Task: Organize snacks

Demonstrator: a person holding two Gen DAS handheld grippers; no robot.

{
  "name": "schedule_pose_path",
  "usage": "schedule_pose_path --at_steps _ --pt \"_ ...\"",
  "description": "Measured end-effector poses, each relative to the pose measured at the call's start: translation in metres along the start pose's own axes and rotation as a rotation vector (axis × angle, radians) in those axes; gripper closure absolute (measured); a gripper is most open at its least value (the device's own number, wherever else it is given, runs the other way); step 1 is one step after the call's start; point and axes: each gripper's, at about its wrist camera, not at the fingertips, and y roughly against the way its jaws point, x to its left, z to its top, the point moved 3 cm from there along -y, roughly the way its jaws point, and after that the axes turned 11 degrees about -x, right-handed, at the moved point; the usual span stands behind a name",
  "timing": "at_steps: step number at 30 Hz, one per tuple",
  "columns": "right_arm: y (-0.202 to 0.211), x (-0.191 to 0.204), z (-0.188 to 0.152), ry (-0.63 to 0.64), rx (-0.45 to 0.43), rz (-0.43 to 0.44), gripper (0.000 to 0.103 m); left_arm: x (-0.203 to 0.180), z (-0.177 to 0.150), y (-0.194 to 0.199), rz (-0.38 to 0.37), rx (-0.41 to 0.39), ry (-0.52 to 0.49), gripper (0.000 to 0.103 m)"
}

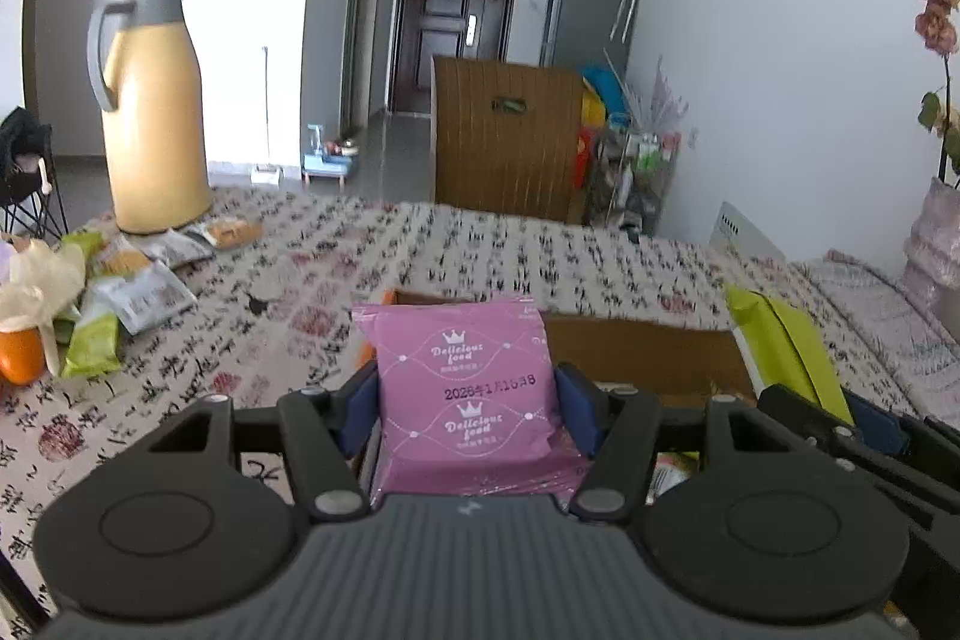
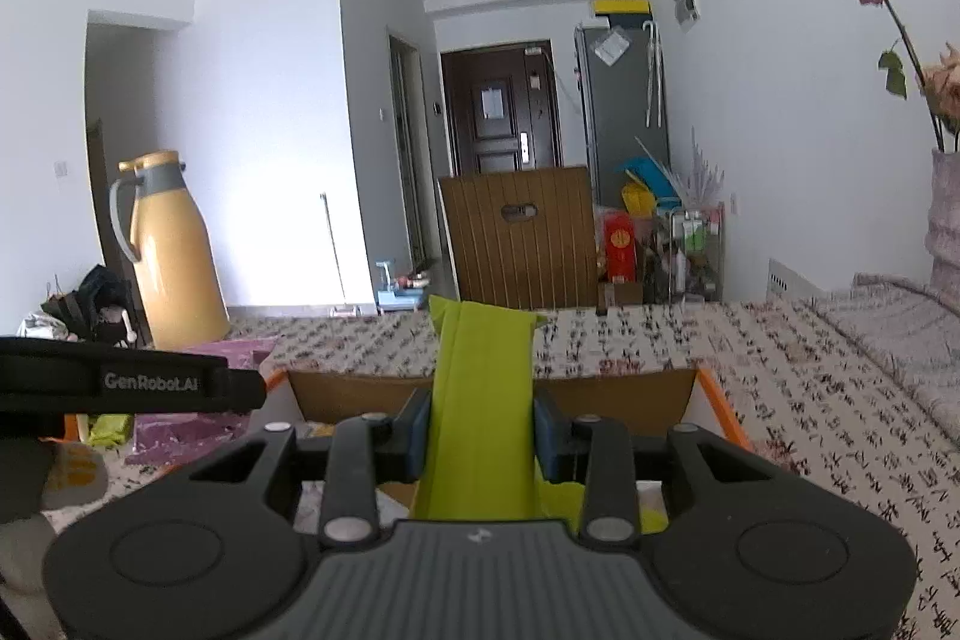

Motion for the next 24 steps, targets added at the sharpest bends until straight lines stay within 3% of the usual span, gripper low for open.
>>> schedule_pose_path --at_steps 5,7,9,10,13,16,24 --pt "-0.004 -0.004 -0.006 -0.003 0.02 -0.016 0.068 0.001 -0.006 -0.004 -0.015 0.025 0.001 0.039" --pt "-0.003 -0.008 -0.007 -0.01 0.021 -0.028 0.069 0.004 -0.005 -0.001 -0.015 0.015 0.014 0.027" --pt "-0.002 -0.012 -0.007 -0.015 0.021 -0.044 0.058 0.006 -0.003 0.003 0.004 -0.012 0.019 0.007" --pt "-0.002 -0.014 -0.007 -0.02 0.018 -0.052 0.046 0.006 -0.001 0.005 0.011 -0.022 0.022 0.002" --pt "-0.001 -0.018 -0.007 -0.03 0.01 -0.075 0.015 0.009 0.001 0.007 0.016 -0.031 0.039 0.0" --pt "-0.002 -0.021 -0.006 -0.039 0.013 -0.081 0.001 0.01 0.002 0.006 0.022 -0.028 0.044 0.0" --pt "0.002 -0.02 0.0 -0.046 0.018 -0.085 0.0 0.007 0.006 0.014 0.026 -0.042 0.033 0.0"
